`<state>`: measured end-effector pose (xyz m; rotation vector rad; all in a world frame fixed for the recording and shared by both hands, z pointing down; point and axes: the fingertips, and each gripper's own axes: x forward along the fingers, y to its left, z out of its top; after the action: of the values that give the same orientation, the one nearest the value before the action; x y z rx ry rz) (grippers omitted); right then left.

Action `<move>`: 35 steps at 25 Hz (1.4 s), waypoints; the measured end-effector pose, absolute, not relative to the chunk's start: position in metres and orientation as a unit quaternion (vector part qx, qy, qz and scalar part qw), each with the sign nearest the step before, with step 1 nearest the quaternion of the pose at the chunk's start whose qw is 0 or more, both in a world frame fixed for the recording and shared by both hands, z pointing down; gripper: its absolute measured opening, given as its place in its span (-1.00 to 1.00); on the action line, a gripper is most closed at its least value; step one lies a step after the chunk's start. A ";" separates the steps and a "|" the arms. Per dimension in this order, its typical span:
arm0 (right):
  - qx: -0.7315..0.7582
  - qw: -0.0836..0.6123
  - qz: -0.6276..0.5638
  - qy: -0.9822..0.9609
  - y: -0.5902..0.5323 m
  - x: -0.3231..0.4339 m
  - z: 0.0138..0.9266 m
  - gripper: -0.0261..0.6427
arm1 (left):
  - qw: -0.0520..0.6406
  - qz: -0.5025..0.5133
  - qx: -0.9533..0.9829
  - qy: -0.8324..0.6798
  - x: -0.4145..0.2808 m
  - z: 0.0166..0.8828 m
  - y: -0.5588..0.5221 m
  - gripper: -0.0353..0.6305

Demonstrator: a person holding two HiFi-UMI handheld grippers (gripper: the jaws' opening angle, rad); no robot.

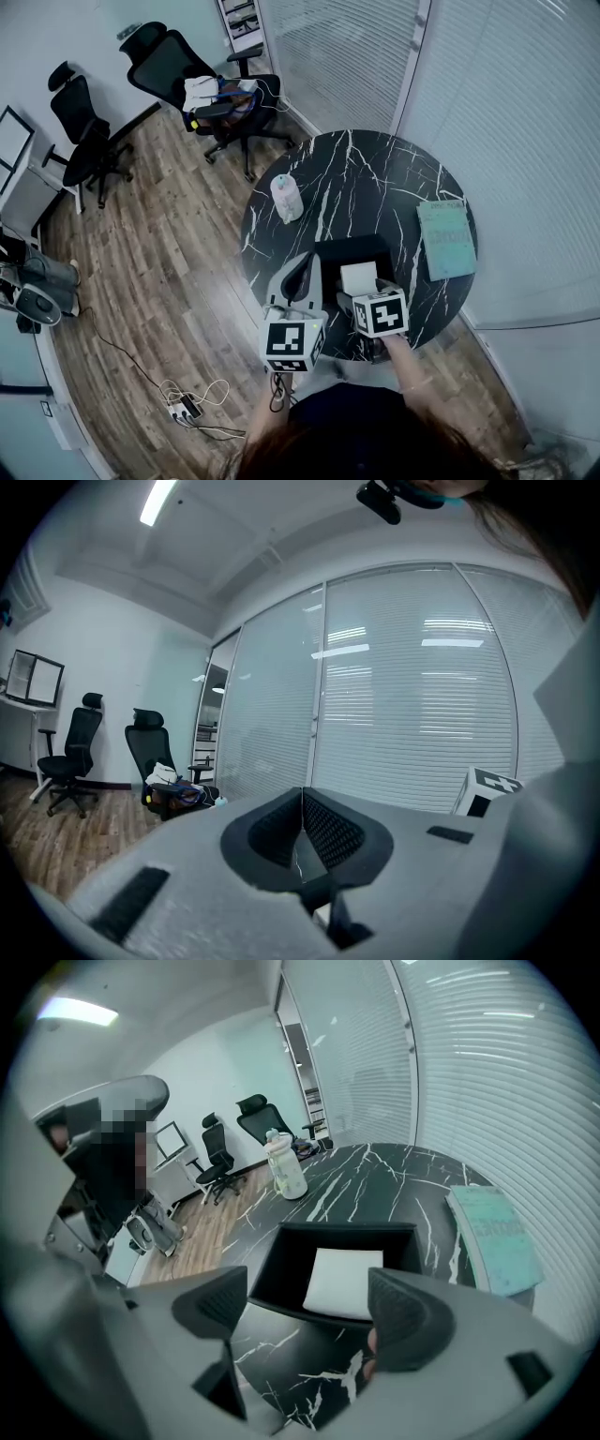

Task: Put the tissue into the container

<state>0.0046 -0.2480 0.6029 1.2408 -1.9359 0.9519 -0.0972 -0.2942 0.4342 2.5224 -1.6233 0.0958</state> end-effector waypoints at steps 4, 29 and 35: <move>0.479 0.307 0.337 -0.750 -0.240 0.001 0.588 0.32 | 0.061 0.024 0.842 -0.536 -0.099 0.425 -0.278 -0.81; 0.541 0.231 0.192 -0.786 -0.206 -0.010 0.506 0.32 | 0.026 -0.005 0.857 -0.514 -0.113 0.404 -0.212 -0.81; 0.547 0.217 0.170 -0.790 -0.207 -0.008 0.490 0.32 | 0.018 -0.007 0.862 -0.507 -0.105 0.397 -0.213 -0.81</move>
<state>-0.0077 -0.2066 0.4897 1.5159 -2.1878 0.4716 -0.1050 -0.2127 0.3967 2.6764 -1.5751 -0.0216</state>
